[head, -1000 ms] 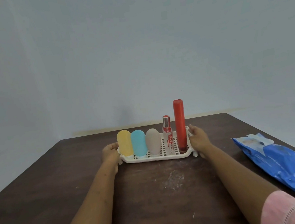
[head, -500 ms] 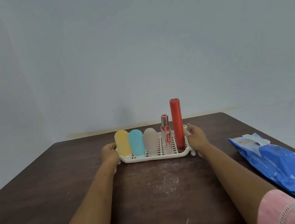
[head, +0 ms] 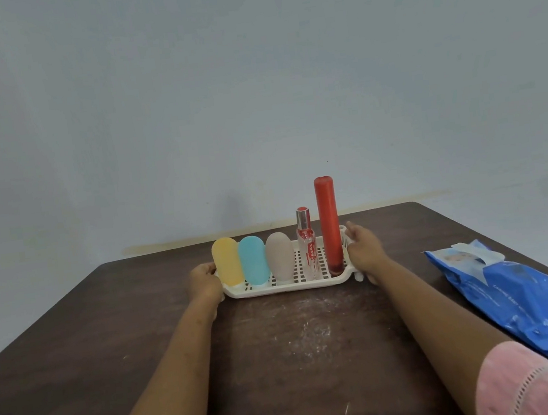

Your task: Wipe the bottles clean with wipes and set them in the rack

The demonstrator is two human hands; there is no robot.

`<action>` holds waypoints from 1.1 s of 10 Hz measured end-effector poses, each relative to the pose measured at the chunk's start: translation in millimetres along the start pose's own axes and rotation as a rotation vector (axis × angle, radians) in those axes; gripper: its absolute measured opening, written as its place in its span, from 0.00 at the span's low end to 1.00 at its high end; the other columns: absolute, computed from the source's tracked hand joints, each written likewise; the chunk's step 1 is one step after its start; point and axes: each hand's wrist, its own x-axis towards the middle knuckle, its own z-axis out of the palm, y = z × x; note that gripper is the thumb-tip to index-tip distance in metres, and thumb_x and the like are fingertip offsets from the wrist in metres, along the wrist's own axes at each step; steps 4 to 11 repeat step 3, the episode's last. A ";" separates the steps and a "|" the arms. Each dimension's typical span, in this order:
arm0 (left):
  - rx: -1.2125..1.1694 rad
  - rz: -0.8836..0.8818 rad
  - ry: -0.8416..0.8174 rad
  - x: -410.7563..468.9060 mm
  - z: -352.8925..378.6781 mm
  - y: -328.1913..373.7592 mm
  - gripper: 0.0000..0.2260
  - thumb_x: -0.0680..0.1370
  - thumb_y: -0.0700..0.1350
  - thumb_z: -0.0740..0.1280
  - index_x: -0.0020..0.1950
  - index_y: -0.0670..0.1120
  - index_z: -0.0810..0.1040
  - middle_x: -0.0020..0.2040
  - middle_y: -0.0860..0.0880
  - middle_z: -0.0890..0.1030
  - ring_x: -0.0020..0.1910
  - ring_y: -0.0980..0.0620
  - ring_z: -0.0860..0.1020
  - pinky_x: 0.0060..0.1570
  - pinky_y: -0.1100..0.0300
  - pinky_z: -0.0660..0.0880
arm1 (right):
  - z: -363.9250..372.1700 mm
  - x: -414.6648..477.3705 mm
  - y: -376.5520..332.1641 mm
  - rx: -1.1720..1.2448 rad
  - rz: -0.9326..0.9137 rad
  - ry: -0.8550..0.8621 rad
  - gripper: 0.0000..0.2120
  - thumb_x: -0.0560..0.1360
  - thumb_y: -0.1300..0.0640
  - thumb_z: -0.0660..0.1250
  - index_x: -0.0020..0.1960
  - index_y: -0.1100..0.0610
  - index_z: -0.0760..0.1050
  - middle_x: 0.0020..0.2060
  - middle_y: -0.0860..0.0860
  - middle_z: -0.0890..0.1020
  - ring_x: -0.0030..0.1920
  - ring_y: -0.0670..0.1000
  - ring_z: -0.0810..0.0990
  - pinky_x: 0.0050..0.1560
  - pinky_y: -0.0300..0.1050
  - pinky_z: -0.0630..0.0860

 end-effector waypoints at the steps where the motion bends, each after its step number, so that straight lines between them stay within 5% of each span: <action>1: -0.029 0.023 0.029 -0.9 -0.4 -0.2 0.24 0.77 0.27 0.53 0.70 0.42 0.72 0.67 0.43 0.75 0.57 0.44 0.75 0.43 0.53 0.78 | -1.3 1.3 1.2 -0.002 0.005 0.000 0.26 0.78 0.71 0.52 0.74 0.57 0.60 0.73 0.53 0.64 0.71 0.55 0.64 0.66 0.50 0.67; 2: -0.012 0.064 0.038 -5.8 -3.6 -5.0 0.27 0.75 0.27 0.57 0.72 0.46 0.69 0.68 0.43 0.73 0.64 0.43 0.73 0.58 0.45 0.76 | -8.1 -10.1 -0.7 0.043 0.022 -0.015 0.24 0.80 0.66 0.54 0.75 0.57 0.58 0.72 0.54 0.65 0.69 0.56 0.68 0.65 0.49 0.68; 3: 0.048 0.051 0.075 -7.1 -12.1 -6.6 0.38 0.68 0.23 0.65 0.74 0.47 0.64 0.69 0.44 0.73 0.66 0.44 0.71 0.62 0.46 0.73 | -20.1 -22.1 -7.9 0.042 0.031 0.021 0.23 0.82 0.60 0.54 0.76 0.58 0.56 0.70 0.55 0.68 0.67 0.52 0.68 0.64 0.45 0.65; 11: 0.048 0.051 0.075 -7.1 -12.1 -6.6 0.38 0.68 0.23 0.65 0.74 0.47 0.64 0.69 0.44 0.73 0.66 0.44 0.71 0.62 0.46 0.73 | -20.1 -22.1 -7.9 0.042 0.031 0.021 0.23 0.82 0.60 0.54 0.76 0.58 0.56 0.70 0.55 0.68 0.67 0.52 0.68 0.64 0.45 0.65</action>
